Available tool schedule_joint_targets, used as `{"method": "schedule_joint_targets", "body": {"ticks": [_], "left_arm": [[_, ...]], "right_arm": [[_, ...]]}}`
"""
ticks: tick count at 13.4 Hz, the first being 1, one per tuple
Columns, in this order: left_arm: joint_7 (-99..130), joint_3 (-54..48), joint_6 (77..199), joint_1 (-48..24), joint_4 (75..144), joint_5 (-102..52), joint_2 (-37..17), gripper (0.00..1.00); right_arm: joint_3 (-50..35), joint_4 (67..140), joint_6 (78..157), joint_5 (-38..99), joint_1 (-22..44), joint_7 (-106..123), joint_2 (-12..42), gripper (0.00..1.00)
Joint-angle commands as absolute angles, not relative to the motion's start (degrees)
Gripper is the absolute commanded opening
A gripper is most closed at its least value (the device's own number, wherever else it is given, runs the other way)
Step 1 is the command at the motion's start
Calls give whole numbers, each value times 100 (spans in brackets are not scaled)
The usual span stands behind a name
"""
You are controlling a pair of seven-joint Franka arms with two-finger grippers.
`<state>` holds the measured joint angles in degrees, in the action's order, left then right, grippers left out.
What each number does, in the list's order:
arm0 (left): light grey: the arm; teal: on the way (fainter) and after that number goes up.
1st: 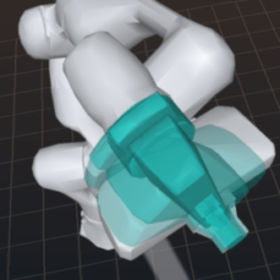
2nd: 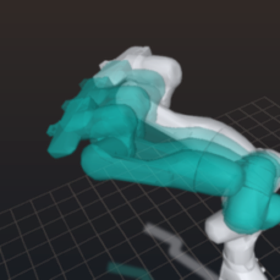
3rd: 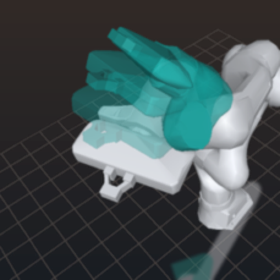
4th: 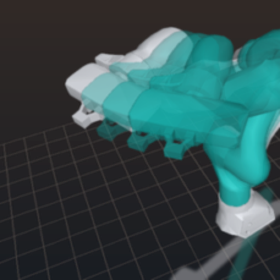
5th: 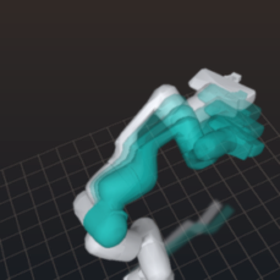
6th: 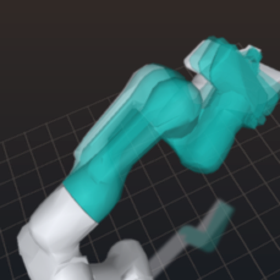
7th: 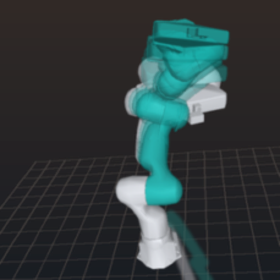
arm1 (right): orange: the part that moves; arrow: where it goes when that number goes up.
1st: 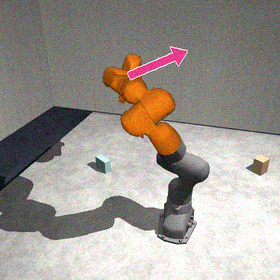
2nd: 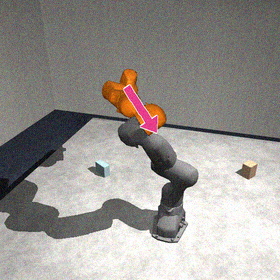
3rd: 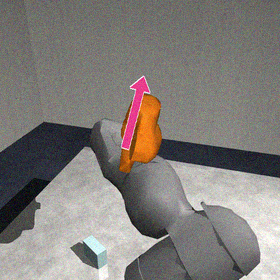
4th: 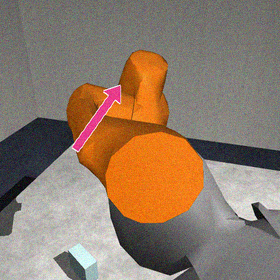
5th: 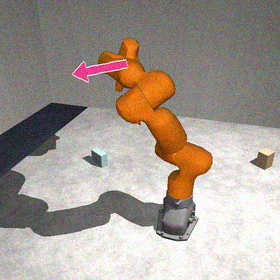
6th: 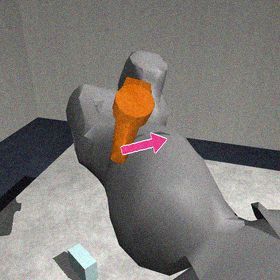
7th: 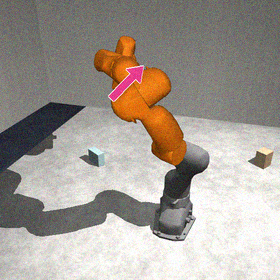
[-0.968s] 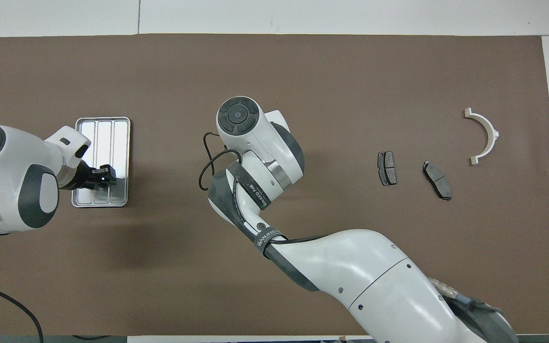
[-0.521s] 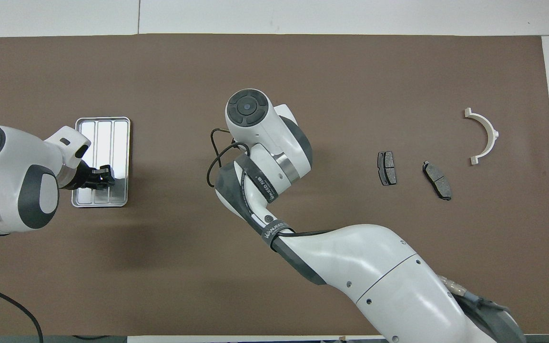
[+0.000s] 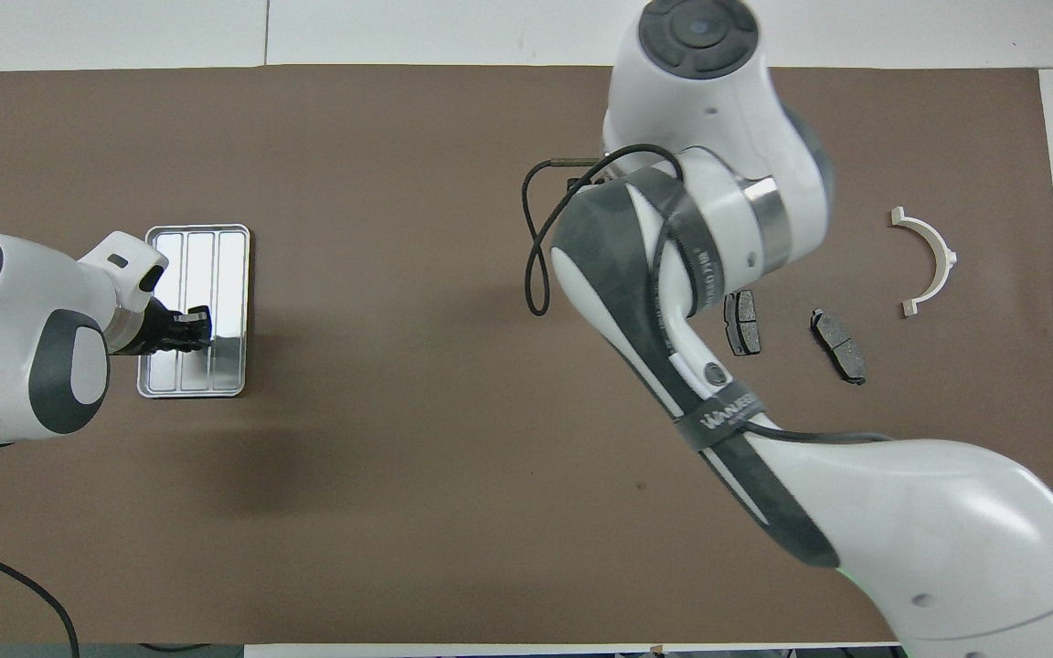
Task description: Place bearing gear from tray to pile
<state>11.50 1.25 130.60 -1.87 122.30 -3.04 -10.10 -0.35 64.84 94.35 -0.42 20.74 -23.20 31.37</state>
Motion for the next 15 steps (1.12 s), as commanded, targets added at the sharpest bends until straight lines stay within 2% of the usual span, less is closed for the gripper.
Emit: {"method": "schedule_joint_targets", "body": {"ticks": [1,5,7,9,10,13,15], "left_arm": [[2394,158,12509,-859,11227,-272,-1282,2],[4318,150,12032,-2106,9918,-325,-1879,2],[5216,167,11892,-2783,9380,-325,-2301,2],[5676,167,11900,-3110,8757,-325,-2880,2],[5808,176,11900,-3224,8441,-325,-3187,2],[5984,176,11909,-3436,8437,-290,-3488,2],[6029,176,11812,-3427,8464,-290,-3472,2]], "right_arm": [[-114,6653,9518,79,1286,-708,3041,0],[-97,7074,10035,62,608,360,3023,0],[-88,7705,10780,0,440,596,2962,0],[-88,8478,11755,-114,264,878,2909,0],[-88,8629,12047,-123,211,905,3005,0],[-88,8657,12619,-237,88,1010,3383,0],[-88,8675,12849,-237,62,1099,3515,0]]}}
